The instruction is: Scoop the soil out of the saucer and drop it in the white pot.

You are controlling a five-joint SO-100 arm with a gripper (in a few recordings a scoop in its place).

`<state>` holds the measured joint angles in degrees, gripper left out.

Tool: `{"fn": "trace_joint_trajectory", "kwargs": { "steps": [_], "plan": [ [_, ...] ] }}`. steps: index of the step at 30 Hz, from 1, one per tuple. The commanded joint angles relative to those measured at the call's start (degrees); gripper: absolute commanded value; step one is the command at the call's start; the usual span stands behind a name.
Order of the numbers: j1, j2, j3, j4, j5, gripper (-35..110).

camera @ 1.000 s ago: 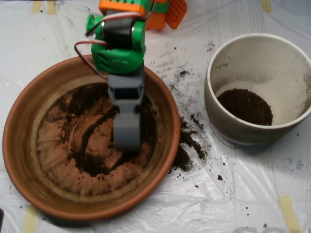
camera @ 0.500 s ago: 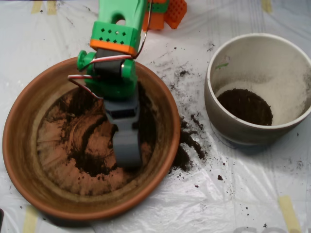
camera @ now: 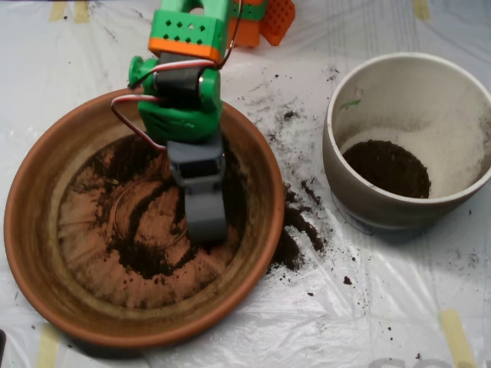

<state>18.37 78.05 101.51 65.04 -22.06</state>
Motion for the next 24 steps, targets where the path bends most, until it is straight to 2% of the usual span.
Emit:
{"fn": "trace_joint_trajectory", "kwargs": {
  "steps": [1, 6, 9, 10, 14, 18, 24],
  "plan": [
    [0.62, 7.38, 5.62, -1.67, -1.05, 30],
    [1.41, 12.39, 12.92, -6.86, -1.85, 26],
    [2.64, 14.50, 15.29, -9.23, -1.76, 18],
    [3.16, 14.85, 15.64, -9.93, -1.14, 9],
    [4.31, 15.29, 15.73, -9.84, -1.93, 0],
    [4.92, 16.26, 15.47, -9.05, -2.72, 0],
    [3.87, 19.16, 5.62, -0.18, 2.90, 0]
  ]
}}
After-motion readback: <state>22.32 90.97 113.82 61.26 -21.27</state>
